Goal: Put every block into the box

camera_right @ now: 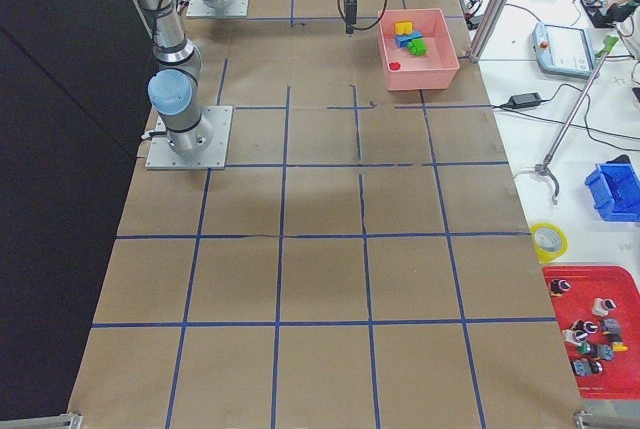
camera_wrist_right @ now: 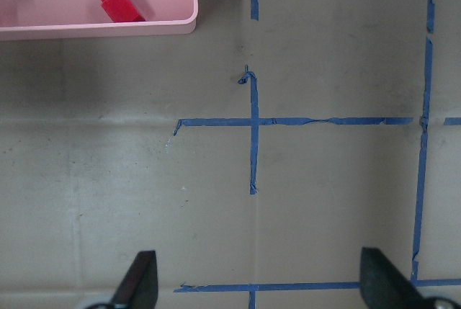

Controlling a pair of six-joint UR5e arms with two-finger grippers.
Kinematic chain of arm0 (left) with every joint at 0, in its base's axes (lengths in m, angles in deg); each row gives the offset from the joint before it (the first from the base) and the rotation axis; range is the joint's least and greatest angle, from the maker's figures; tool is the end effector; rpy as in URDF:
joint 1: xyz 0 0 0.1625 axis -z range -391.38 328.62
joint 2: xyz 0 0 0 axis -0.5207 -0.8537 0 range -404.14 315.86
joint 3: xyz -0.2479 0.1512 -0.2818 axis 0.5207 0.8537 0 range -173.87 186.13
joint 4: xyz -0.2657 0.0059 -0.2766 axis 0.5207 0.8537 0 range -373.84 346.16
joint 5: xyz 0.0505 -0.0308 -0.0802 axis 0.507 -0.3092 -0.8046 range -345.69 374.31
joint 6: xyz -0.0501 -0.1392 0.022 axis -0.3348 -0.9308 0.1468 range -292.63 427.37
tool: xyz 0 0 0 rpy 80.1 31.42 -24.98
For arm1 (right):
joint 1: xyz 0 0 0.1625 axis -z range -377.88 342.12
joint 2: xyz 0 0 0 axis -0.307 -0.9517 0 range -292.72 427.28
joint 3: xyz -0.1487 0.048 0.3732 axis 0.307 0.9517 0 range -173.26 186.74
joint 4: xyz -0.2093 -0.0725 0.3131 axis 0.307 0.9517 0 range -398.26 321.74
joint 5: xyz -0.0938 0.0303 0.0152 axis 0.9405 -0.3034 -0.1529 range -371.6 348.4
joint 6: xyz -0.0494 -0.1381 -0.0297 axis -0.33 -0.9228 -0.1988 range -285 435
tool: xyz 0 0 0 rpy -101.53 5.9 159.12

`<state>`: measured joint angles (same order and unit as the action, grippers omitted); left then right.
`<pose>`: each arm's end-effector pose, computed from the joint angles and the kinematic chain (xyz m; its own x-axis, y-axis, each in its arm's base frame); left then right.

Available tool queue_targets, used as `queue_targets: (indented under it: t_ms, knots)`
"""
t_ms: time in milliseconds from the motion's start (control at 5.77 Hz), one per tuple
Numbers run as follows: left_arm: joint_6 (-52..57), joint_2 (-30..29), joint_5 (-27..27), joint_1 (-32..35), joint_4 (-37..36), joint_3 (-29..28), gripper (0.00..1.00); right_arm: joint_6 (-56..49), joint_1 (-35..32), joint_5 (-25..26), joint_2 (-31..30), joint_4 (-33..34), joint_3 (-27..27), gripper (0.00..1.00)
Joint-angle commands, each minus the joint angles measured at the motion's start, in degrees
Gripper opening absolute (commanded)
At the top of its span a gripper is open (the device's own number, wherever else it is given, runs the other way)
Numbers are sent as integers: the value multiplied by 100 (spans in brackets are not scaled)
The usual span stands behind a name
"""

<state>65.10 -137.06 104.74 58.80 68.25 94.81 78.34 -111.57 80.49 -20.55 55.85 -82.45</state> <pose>-0.1338 -0.4951 0.4188 -0.9993 -0.0372 -0.0030 -0.0366 0.9932 -0.1101 0.1585 -0.4724 0.4135 -0.9994 -0.0045 0.0337 -0.0061 0.9987 -0.0499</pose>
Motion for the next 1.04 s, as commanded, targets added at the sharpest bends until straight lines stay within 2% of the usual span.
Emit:
queue_targets:
  t_ms: [0, 866]
  knots:
    - [25, -33, -69, 0, 0, -52, 99, 0, 0, 2, 64, -6, 78, 100]
    - [96, -7, -69, -44, 9, -52, 99, -9, 9, 2, 73, -6, 86, 100]
